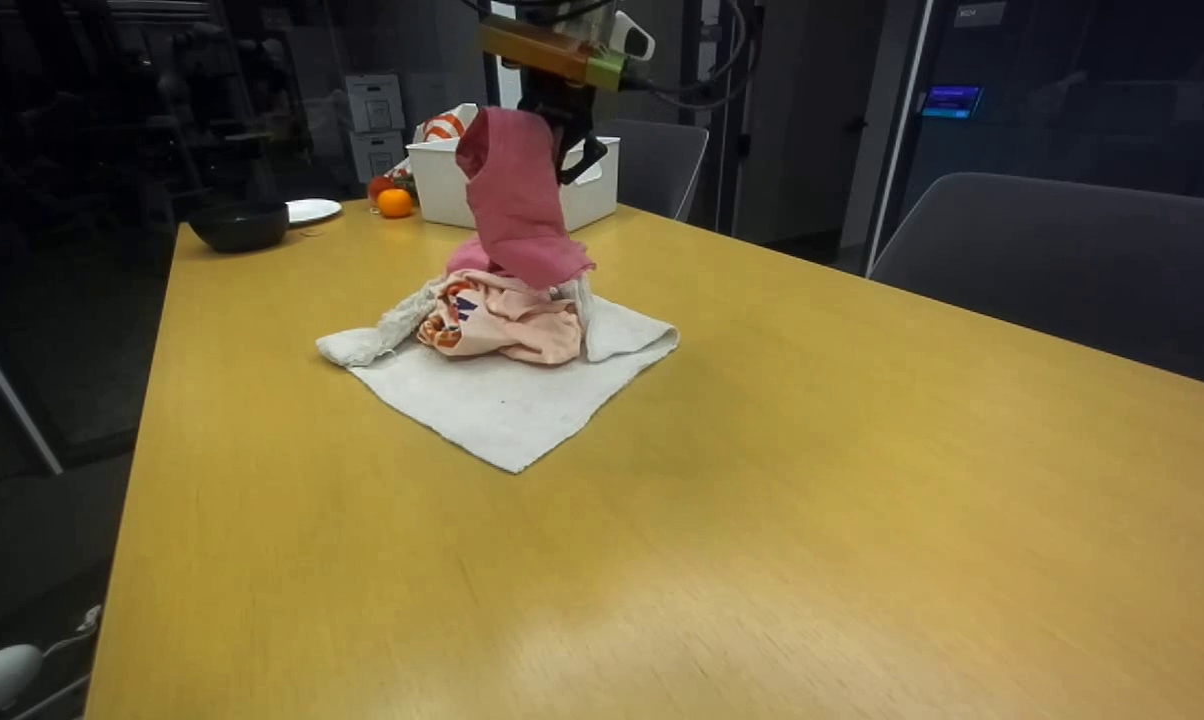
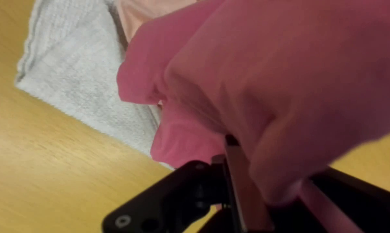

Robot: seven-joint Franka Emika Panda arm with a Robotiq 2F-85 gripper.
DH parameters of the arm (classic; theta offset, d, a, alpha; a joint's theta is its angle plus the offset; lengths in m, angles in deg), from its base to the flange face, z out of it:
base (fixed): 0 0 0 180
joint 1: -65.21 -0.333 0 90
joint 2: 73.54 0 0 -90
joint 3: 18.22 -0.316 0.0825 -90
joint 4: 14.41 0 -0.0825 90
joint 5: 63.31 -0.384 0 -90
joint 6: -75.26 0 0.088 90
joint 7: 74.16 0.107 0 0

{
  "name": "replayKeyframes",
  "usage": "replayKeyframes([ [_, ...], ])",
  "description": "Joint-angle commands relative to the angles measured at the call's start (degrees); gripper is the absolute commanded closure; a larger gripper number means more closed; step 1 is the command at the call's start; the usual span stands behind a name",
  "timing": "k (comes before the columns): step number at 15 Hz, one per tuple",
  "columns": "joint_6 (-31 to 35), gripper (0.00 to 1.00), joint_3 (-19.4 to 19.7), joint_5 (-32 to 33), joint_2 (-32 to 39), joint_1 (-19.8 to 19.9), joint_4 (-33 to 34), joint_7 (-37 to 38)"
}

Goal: Separate the objects on the table

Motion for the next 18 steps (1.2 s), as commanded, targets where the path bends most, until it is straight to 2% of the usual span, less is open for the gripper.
replayKeyframes([
  [1, 1.16, 0.94, 2.55, 2.91, -5.79, 0.01, -1.98, 5.55],
  [8, 4.51, 0.94, 8.94, 10.32, -14.88, 1.88, -11.28, 19.49],
  [18, 10.61, 0.96, 17.14, 24.93, -19.28, 7.45, -30.81, 42.45],
])
